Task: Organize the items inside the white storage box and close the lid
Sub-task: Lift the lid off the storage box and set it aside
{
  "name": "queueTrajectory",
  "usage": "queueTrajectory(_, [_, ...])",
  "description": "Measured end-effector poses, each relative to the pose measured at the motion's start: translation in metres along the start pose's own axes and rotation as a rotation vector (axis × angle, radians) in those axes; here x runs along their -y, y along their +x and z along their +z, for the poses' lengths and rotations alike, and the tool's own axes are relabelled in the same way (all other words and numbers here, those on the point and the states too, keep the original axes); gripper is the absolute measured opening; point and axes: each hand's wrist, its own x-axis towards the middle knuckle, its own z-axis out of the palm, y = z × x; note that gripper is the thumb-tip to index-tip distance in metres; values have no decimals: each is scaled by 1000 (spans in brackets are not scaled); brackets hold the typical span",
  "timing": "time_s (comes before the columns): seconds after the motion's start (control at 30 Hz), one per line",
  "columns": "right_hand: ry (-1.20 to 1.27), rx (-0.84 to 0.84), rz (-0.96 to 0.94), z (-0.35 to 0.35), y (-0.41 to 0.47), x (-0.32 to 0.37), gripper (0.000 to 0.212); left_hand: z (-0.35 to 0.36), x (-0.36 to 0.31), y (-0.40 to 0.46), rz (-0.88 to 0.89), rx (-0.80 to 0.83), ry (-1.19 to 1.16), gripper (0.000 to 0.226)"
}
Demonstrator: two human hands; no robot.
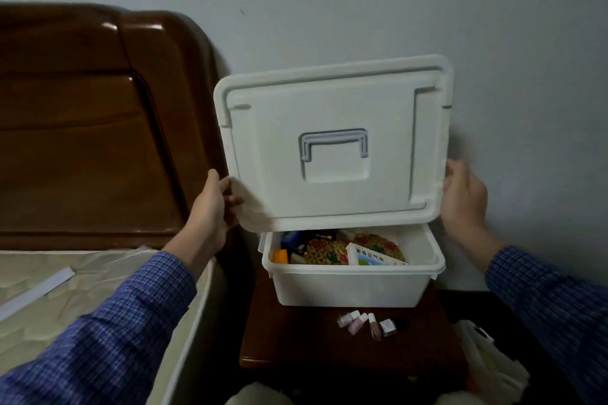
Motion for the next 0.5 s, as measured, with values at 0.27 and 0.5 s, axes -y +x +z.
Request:
queueTrajectory(0.27, [391,574,448,-17,0,26,82,-46,-10,-24,-101,206,-232,71])
queueTrajectory(0.5, [194,894,441,18,-25,24,36,-99,-5,-25,-139,61,150,36])
